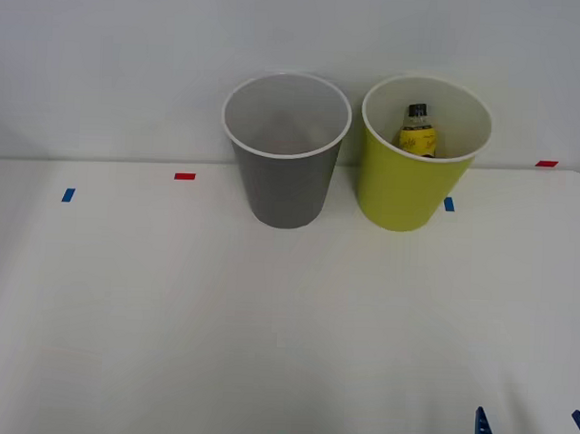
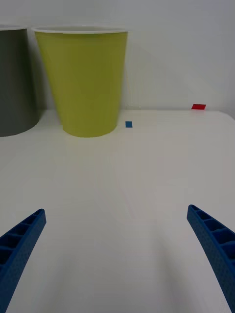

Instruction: Put cans in the gray bin, plastic bottles in the light green bin

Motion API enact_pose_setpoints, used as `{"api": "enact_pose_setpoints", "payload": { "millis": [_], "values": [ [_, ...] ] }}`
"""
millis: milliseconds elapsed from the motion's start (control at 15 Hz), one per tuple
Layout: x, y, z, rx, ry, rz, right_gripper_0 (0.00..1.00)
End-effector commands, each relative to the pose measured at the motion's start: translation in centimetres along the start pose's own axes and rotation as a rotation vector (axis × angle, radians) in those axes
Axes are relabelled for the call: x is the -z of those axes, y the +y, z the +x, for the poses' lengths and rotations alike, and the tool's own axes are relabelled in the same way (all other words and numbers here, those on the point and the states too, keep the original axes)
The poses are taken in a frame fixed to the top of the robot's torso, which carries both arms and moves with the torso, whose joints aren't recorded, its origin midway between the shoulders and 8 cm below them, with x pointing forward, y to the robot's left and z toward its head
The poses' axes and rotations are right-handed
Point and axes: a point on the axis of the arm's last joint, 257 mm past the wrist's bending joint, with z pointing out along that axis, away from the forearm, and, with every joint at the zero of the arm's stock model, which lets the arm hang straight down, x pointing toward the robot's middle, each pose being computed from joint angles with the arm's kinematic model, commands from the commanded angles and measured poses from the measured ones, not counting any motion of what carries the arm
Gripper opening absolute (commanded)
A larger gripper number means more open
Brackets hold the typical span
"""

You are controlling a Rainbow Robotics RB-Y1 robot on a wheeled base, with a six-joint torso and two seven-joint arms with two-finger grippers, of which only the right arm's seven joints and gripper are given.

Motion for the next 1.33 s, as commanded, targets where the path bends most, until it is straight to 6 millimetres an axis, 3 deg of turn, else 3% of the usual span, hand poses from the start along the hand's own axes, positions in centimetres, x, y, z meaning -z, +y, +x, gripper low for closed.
{"api": "enact_pose_setpoints", "payload": {
  "millis": [67, 600, 933, 1133, 1333],
  "values": [
    [1.7, -0.6, 0.9, -0.071, 0.007, 0.008, 1.00],
    [5.3, -0.9, 2.6, -0.305, -0.038, -0.109, 1.00],
    [3.6, -1.3, 1.8, -0.208, -0.068, -0.157, 1.00],
    [3.8, -3.2, 1.8, -0.112, -0.046, -0.163, 1.00],
    [4.0, -3.9, 1.7, -0.104, -0.033, -0.183, 1.00]
  ]
}}
